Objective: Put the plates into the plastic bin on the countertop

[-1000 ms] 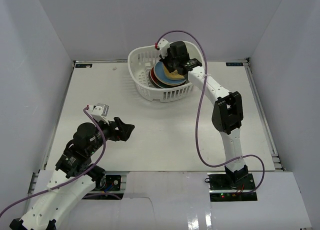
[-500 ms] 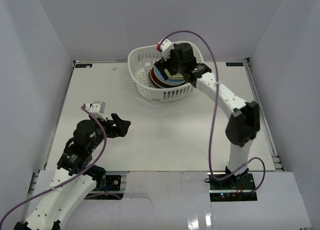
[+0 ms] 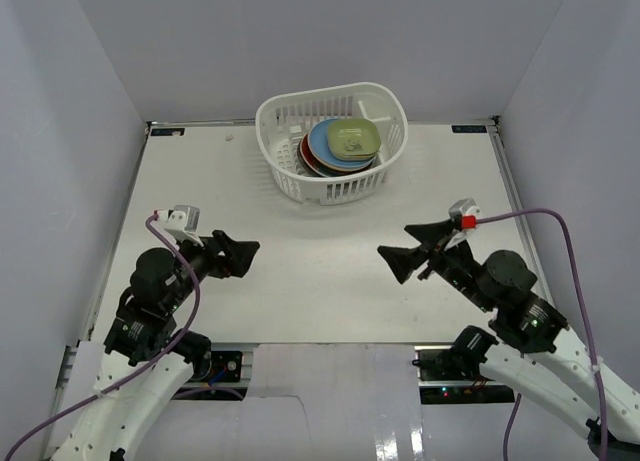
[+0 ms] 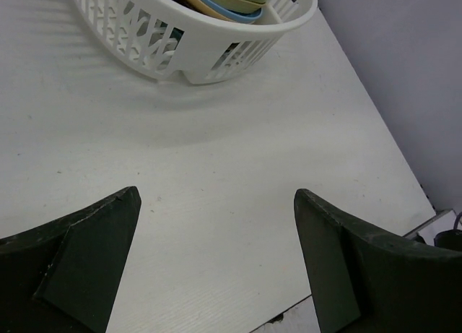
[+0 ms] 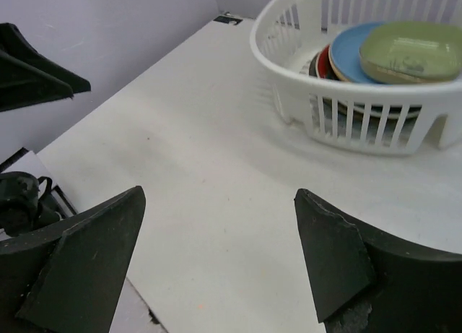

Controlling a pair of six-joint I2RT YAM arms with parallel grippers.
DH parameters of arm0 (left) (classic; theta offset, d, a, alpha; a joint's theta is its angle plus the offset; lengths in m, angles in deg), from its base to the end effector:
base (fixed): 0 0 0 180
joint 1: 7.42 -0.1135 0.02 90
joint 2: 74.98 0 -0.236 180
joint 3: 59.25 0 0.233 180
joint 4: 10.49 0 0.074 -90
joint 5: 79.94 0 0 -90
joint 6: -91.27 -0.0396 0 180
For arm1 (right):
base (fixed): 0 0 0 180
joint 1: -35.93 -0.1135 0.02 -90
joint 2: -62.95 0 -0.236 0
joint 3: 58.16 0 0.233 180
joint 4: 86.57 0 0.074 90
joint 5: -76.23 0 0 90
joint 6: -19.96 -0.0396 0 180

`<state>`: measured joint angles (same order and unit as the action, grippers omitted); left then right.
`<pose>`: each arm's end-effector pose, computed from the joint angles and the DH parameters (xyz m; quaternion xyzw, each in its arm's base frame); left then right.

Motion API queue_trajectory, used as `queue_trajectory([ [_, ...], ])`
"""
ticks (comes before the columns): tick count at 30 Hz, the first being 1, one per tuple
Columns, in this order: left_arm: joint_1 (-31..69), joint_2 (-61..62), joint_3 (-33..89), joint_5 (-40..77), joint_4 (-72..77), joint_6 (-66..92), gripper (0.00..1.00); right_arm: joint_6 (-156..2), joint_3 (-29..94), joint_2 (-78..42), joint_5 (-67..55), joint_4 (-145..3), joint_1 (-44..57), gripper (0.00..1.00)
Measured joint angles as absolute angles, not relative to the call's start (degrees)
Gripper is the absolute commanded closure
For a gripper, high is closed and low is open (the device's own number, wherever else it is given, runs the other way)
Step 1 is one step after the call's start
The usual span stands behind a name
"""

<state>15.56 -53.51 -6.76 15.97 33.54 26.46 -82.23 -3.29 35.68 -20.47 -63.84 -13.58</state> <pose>0.1002 -0.0469 0.2944 0.0170 0.7821 -0.2905 0.5510 0.0877 0.0956 0.3392 -0.1753 0.6535 0.3431 0.6515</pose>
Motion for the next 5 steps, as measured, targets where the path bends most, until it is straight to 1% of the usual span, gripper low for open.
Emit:
queue_trajectory([
  [3,15.6,-53.9,-5.7,16.9,33.2,27.7,0.02,-87.5,-7.6,44.2,-22.6,-57.7,-13.6,0.10],
  [5,15.6,-54.4,-5.6,17.3,32.9,28.6,0.02,-89.6,-8.6,47.4,-23.6,-55.0,-13.6,0.10],
])
